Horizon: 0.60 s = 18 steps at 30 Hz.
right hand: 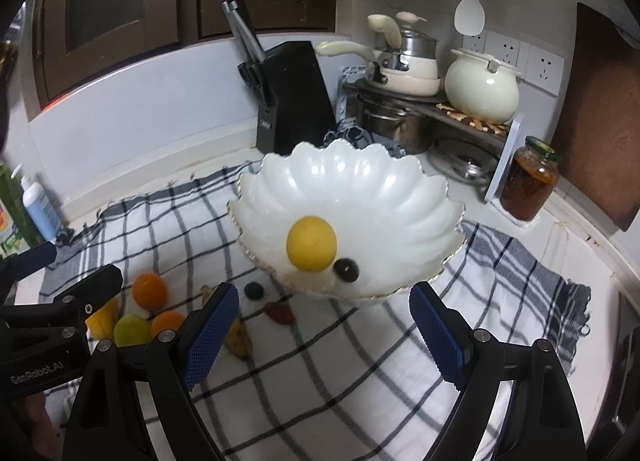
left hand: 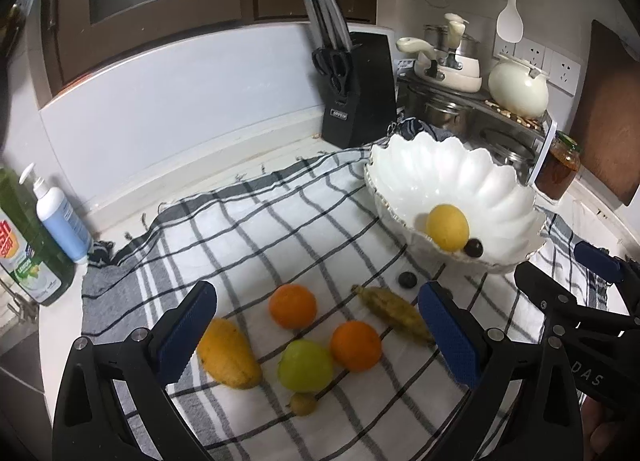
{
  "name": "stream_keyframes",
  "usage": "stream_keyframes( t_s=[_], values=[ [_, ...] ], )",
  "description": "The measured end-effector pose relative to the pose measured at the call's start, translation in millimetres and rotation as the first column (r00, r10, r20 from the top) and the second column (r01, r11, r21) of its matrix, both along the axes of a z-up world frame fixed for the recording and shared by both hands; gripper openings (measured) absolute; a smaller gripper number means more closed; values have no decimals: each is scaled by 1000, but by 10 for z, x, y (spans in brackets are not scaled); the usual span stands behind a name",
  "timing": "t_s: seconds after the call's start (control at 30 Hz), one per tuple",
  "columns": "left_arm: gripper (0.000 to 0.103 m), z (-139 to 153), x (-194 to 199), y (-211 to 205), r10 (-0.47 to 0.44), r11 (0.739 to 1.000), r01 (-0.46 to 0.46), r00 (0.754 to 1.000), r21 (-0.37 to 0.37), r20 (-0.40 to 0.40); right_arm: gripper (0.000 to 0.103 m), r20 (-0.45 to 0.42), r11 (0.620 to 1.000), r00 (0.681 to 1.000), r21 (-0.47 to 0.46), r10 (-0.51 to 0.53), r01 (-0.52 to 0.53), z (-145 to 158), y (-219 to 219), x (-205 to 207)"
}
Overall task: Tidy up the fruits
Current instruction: 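Open both grippers to drop the grapefruit and plum into the bowl, then move the left gripper back to the small kiwi and close on it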
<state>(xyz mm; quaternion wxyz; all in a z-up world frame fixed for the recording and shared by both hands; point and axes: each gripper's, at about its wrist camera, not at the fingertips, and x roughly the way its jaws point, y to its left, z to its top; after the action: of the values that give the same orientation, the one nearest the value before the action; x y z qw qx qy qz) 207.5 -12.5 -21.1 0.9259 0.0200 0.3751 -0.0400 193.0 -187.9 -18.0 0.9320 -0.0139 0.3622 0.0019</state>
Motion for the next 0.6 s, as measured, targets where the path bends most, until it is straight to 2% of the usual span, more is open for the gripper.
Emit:
stream_keyframes(
  t_s=[0.6],
  values=[
    [99, -453, -305, 263, 20, 1000, -19, 999, 12, -49, 88, -63, 997, 995, 2, 78, -78, -378, 319, -232]
  ],
)
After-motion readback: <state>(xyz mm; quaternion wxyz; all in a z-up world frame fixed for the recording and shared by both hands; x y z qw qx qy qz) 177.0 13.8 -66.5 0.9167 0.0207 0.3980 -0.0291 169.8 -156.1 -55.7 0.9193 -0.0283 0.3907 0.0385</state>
